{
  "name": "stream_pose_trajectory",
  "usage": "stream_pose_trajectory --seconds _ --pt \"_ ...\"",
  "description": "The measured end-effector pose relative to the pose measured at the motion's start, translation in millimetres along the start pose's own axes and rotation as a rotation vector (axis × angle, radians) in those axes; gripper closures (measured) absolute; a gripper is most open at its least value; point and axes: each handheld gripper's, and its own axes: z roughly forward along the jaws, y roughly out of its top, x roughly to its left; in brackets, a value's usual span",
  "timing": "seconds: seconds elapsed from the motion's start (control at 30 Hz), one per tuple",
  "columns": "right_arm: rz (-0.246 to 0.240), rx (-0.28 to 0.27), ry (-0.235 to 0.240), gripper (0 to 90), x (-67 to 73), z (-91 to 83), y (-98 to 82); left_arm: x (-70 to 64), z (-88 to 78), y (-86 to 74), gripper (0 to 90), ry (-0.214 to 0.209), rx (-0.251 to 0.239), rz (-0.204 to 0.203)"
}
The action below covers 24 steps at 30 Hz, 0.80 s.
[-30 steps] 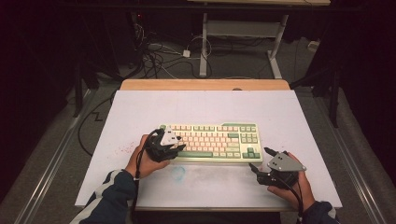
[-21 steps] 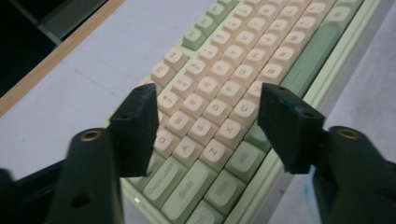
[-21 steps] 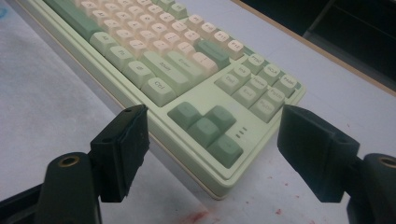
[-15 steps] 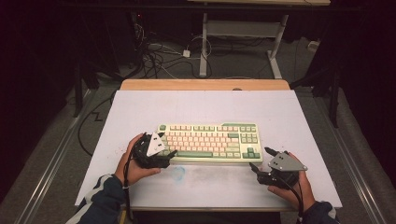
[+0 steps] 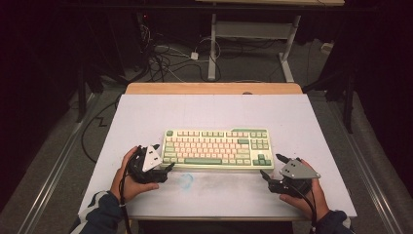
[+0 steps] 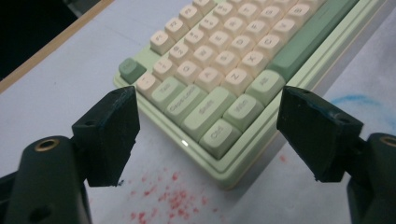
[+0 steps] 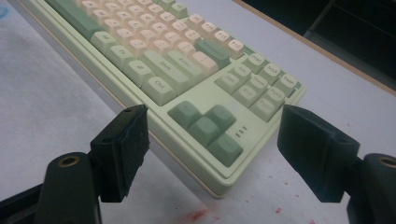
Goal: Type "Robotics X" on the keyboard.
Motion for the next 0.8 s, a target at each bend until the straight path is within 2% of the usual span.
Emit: stream_pose_trajectory --seconds 0.3,0.4,0.47,0.57,0.63,0.77,0.8 --pt "-0.004 0.006 0.000 25.9 0.4 1.3 -0.3 9.9 -10.9 -6.5 26.4 0.030 0.024 -0.027" --pt "-0.003 0.008 0.000 25.9 0.1 1.2 -0.4 12.6 -12.3 -8.4 34.7 0.043 0.055 -0.017" --pt "-0.004 0.008 0.003 26.0 0.3 1.2 -0.4 14.5 -11.6 -9.0 44.9 0.057 0.079 -0.015" --pt "-0.005 0.007 0.003 26.0 0.1 1.0 -0.3 15.9 -12.0 -6.6 59.9 0.054 0.086 -0.028" --pt "-0.004 0.005 0.001 25.9 -0.4 0.7 -0.4 16.9 -12.3 -5.6 67.1 0.052 0.096 -0.036" --pt "-0.006 0.006 0.004 25.9 -0.6 0.7 -0.6 16.1 -12.5 -5.4 81.4 0.054 0.111 -0.026" --pt "-0.008 0.007 0.005 25.9 -0.3 0.7 -0.5 15.7 -13.4 -4.6 84.3 0.040 0.116 -0.032"
